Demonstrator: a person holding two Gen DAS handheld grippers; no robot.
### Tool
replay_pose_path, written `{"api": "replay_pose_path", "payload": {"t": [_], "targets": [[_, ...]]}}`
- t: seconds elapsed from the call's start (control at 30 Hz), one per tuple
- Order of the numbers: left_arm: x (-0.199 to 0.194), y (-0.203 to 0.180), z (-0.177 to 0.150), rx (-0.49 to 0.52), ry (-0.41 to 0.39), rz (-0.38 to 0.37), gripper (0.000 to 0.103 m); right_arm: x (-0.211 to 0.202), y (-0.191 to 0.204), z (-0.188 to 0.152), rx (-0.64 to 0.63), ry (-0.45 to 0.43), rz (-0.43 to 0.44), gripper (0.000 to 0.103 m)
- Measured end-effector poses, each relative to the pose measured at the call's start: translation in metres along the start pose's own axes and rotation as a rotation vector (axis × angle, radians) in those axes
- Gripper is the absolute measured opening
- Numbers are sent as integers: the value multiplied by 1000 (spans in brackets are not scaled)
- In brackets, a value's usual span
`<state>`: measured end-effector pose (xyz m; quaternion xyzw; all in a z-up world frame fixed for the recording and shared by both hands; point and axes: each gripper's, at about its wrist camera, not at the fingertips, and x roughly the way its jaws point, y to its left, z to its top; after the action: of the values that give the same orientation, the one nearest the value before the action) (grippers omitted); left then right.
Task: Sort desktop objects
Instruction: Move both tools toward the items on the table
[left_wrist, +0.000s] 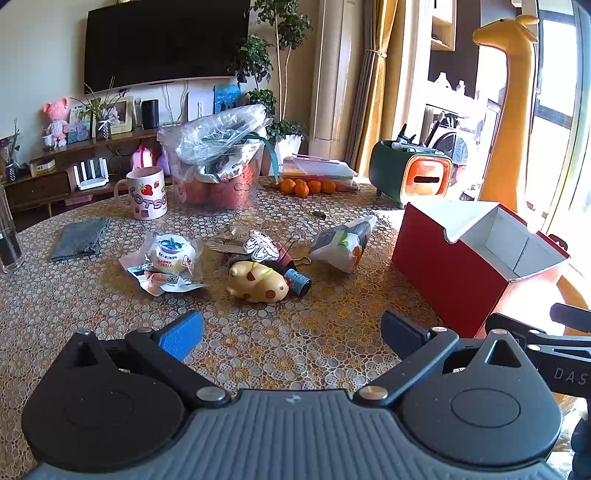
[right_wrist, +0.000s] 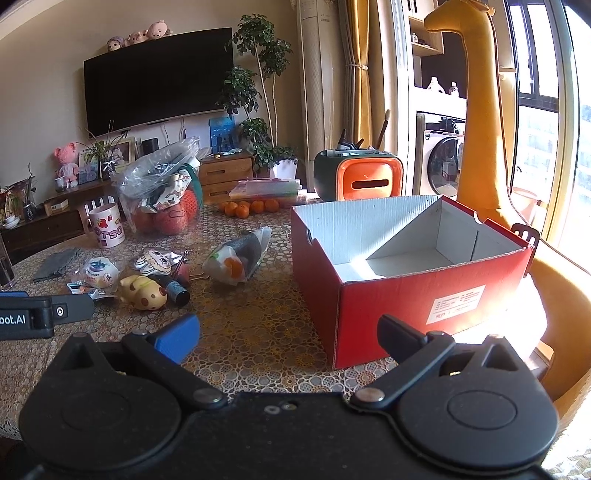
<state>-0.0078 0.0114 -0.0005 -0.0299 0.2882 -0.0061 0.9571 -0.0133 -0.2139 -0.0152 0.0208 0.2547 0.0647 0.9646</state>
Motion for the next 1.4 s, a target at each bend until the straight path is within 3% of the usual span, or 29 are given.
{"api": "replay_pose_path", "payload": {"t": [0.37, 0.8, 1.03, 1.4], "targets": [[21, 14, 3, -16, 14, 17, 103, 23, 10, 11, -13, 15, 44, 102], [66, 49, 14, -36, 30, 87, 103, 69, 25, 31, -89, 29, 107, 102], [95, 43, 14, 58, 19, 71, 103, 100, 36, 45, -107, 39, 134, 102], [140, 33, 14, 110, 54, 62, 103, 167, 53, 67, -138, 73, 144, 100]]}}
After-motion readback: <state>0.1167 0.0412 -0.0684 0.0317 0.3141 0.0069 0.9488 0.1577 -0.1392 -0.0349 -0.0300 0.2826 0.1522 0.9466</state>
